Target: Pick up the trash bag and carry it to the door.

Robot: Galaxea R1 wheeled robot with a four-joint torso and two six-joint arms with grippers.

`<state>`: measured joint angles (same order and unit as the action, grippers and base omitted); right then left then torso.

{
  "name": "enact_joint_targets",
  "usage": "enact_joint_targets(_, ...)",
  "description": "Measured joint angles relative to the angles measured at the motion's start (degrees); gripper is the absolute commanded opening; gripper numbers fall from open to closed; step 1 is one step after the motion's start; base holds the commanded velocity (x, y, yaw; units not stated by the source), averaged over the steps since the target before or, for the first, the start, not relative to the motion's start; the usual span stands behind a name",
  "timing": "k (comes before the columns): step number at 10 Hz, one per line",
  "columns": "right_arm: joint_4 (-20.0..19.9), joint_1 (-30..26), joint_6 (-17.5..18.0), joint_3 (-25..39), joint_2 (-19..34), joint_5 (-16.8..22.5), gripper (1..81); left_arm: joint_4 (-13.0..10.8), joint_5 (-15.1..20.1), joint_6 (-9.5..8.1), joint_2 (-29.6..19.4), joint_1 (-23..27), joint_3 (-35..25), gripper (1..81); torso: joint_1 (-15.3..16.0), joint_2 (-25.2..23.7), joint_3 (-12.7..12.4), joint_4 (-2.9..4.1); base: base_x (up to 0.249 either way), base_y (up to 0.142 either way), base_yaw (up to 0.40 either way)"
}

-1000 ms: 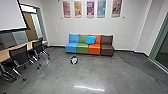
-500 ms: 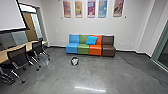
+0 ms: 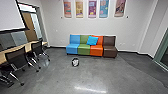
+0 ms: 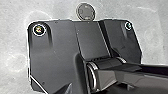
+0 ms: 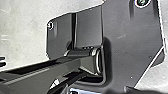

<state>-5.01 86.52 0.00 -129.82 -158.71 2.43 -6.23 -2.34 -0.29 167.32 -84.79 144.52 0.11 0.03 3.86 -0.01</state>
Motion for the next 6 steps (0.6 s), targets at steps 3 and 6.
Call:
enact_joint_targets(3,0.1,0.0,0.0,0.0,-0.1,0.0,81.1,0.0,0.0,0.0,0.0,0.0,0.0,81.1,0.0,0.0,0.0,0.0,0.149,0.078,0.0)
enact_joint_targets(6,0.1,0.0,0.0,0.0,-0.2,0.1,81.1,0.0,0.0,0.0,0.0,0.0,0.0,81.1,0.0,0.0,0.0,0.0,0.148,0.078,0.0)
